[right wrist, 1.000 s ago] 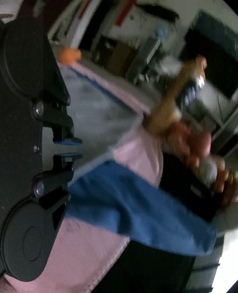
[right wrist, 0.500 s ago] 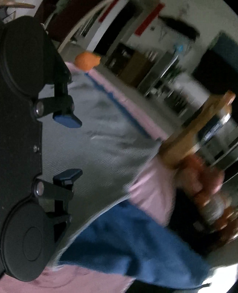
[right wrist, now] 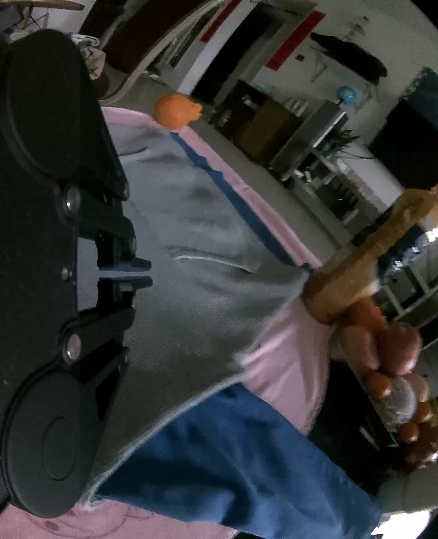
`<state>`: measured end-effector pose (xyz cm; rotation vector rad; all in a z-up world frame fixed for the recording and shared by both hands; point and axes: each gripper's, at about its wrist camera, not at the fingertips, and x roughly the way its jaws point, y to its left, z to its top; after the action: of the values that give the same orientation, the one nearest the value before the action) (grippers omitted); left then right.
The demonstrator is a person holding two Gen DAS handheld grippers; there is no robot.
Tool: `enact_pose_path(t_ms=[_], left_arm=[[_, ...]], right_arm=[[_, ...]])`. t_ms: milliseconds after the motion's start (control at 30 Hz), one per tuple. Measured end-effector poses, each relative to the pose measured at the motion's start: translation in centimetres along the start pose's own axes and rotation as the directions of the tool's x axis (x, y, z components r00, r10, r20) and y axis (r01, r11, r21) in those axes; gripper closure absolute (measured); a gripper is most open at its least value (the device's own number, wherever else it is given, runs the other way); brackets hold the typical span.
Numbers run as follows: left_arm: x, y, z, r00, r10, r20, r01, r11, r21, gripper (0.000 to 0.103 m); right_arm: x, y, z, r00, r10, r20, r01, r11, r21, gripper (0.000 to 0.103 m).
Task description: Fold clothes
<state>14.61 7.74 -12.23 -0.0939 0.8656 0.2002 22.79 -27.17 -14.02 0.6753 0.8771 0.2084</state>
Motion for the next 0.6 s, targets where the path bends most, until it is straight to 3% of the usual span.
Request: enact_pose_path(t_ms=[200,300,367,467,533,600], left_arm=[[1.7,0.0,0.4,0.992,-0.013,-0.127,0.01,1.0,-0.026,0.065],[2.0,0.5,0.5,0.991,-0.013,-0.135,0.006,0.999,-0.052,0.071],[2.3,0.9,0.4,0.991,-0.019,-0.134,0.012,0.998,-0.057,0.068],[2.3,1.1,0.1,0.993,-0.016,-0.116,0.011,0.999,-0.044,0.063],[2.2,1.3,0.0,0.994,-0.011,-0.11,0.007,0.999,-0.035,0.062],[2.0,1.9,-0.2,0.994,0.018,-0.109,-0.021,0.999,-0.033,0.061]], right_arm=[[1.3,-1.5,0.3,0.994,-0.002,-0.106,0.012,0.995,0.095,0.092],[1.5,-2.2,0.3,0.993,0.015,-0.118,-0.002,0.993,0.117,0.092],[1.9,-2.3,0.2,0.991,0.025,-0.134,-0.011,0.995,0.103,0.092],[2.7,-2.7,0.2,0.988,-0.023,-0.15,0.035,0.997,0.076,0.092],[2.9,-3.8,0.4,0.986,-0.064,-0.151,0.078,0.993,0.089,0.102],[1.8,-5.0,0.6,0.988,-0.099,-0.121,0.115,0.985,0.128,0.103]])
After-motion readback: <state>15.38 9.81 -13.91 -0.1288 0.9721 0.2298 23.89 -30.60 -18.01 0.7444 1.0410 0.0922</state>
